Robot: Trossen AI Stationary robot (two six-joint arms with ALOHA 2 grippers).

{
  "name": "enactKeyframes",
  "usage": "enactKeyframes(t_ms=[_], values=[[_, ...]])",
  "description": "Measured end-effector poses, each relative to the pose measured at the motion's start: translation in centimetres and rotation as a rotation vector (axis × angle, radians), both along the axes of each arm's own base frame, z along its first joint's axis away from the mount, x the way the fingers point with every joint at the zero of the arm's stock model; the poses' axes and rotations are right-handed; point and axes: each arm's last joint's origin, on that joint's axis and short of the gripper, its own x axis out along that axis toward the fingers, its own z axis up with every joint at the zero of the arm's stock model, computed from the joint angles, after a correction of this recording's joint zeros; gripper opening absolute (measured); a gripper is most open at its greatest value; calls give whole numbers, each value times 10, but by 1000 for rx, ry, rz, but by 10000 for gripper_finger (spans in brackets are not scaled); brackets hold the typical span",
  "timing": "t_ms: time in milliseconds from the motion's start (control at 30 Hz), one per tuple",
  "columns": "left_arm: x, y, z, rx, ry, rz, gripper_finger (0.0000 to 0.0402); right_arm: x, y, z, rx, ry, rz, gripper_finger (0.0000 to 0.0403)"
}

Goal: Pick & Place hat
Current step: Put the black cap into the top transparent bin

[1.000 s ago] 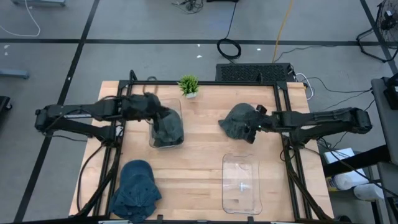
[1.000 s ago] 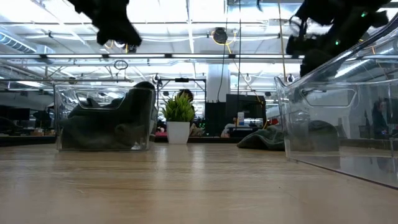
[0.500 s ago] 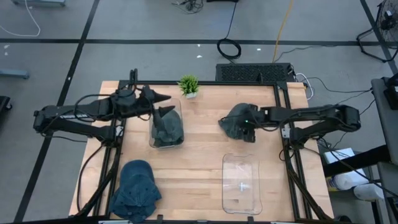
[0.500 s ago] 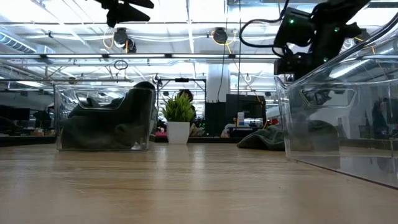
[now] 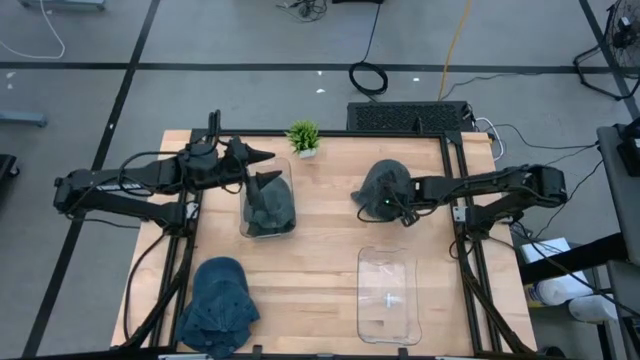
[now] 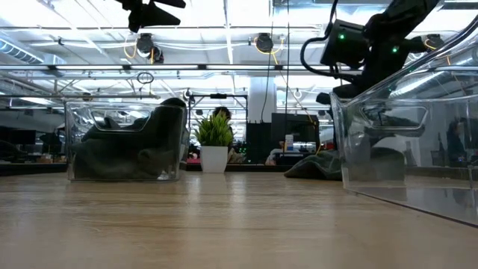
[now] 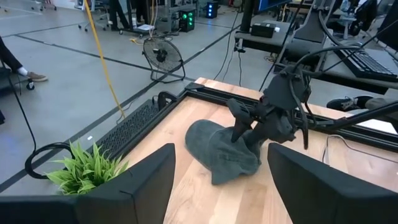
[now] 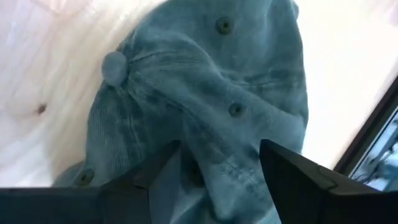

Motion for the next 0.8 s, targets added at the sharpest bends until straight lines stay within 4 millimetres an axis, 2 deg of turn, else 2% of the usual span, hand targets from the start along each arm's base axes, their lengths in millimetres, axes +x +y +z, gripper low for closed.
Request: enactKeyframes(t_ms=[200,400,633,800], values=[[0,0,0,0,-1,0,254,4,3,-1,-30,11,91,196],[0,0,0,0,0,0,259,7,-2,-12,-8,56,83,174],[0,0,0,0,-1,0,263,9,-2,-26,31,110,44,121],[0,0,0,0,0,0,253,10,-2,-25,46,70,-19,59]])
